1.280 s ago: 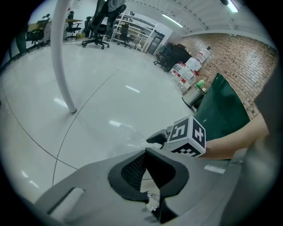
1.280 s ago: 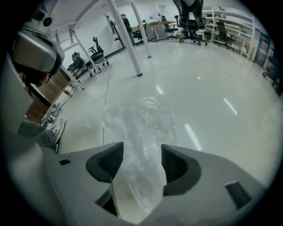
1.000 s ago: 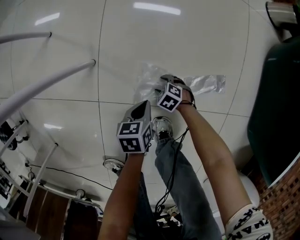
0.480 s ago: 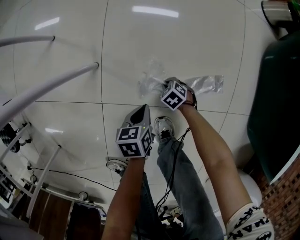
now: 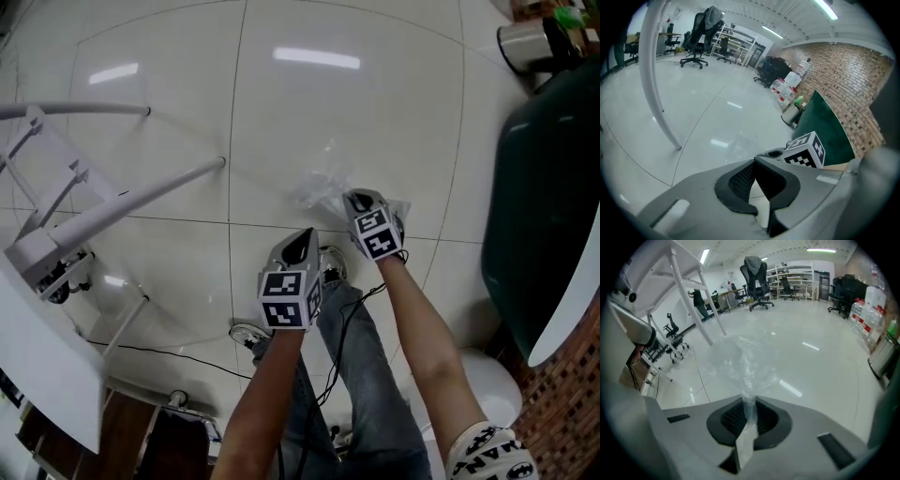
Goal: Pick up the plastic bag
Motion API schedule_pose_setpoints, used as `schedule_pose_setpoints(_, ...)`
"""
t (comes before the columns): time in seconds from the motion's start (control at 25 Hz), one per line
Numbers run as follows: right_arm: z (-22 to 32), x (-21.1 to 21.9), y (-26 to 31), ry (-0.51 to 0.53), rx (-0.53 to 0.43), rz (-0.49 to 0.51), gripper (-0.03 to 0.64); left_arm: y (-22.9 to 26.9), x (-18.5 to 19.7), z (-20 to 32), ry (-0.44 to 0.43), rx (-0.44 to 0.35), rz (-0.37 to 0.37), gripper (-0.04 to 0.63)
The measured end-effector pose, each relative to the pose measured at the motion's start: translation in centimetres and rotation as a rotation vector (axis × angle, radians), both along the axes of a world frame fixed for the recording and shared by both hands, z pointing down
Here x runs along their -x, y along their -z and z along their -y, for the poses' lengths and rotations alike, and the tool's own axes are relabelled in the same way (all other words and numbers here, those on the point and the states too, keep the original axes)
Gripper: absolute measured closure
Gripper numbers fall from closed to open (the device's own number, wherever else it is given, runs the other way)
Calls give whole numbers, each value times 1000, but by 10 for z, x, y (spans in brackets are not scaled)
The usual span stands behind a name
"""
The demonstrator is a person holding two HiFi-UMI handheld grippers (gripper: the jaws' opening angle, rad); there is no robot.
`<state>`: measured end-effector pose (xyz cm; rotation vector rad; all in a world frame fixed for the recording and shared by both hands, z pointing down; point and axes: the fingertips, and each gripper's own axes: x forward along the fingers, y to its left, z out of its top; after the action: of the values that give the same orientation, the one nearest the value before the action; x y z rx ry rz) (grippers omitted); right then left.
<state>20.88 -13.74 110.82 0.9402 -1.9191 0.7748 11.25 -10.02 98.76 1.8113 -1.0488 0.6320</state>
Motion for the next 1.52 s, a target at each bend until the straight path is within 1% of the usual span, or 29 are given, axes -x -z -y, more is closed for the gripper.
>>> schedule_pose_setpoints(0.2,10,-6,102,-79,-91,54,606,67,-13,12,-40,-36,-9,595)
schedule_pose_setpoints(0.4,24,-5,221,-95,-197,121,606,164,-20,26,-49,-122,-17,595)
schedule_pose_setpoints(0.52,35,-3,290,-95,-272,162,606,220,-16,35,-36,-180,-16,595)
schedule_pose_setpoints(0.72,49,-4,408,-94,-401,238,606,312,-5,42,24,-282,-24,595)
schedule_pose_setpoints(0.84,52,-1,481,-59,-476,255,606,364,6,42,48,-337,-23,595)
schedule_pose_setpoints(0.96,57,22,548,11,-541,292,606,407,39,41,109,-383,0,595)
schedule_pose_setpoints(1.04,58,46,591,82,-585,329,606,436,67,37,177,-414,15,595)
schedule_pose_setpoints(1.16,52,78,649,175,-654,356,606,477,104,25,269,-463,36,595)
schedule_pose_setpoints(1.32,28,110,701,233,-698,395,606,519,147,-14,359,-502,63,595)
schedule_pose_setpoints(1.52,3,172,748,343,-744,439,606,567,226,-61,515,-592,103,595)
